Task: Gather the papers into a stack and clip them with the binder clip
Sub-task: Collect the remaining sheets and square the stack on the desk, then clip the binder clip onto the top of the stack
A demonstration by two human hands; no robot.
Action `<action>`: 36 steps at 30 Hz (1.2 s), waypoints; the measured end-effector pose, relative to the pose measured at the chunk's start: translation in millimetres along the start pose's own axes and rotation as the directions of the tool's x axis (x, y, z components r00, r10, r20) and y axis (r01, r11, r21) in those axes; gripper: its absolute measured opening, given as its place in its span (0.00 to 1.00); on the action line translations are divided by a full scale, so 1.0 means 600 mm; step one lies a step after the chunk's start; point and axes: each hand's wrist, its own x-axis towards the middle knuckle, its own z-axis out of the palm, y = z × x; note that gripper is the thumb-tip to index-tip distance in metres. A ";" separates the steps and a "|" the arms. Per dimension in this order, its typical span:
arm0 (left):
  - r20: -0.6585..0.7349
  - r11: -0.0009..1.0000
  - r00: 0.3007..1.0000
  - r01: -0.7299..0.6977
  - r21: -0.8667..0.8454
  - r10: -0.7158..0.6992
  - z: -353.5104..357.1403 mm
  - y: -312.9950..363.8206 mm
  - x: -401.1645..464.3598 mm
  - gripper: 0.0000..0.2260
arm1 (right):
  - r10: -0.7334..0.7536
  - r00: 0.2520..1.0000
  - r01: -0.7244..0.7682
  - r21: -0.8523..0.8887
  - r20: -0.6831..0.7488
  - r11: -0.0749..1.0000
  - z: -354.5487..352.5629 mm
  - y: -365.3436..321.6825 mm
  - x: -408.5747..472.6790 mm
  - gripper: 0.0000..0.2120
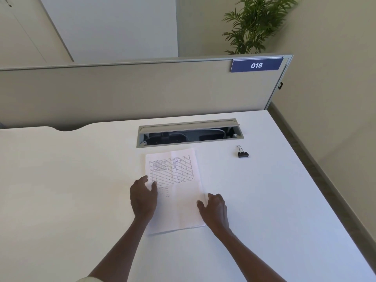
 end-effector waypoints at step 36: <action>0.294 0.862 0.863 -0.472 0.183 0.410 0.163 0.023 0.017 0.29 | -0.010 0.921 -0.040 -0.120 -0.390 0.992 -0.117 0.108 0.323 0.11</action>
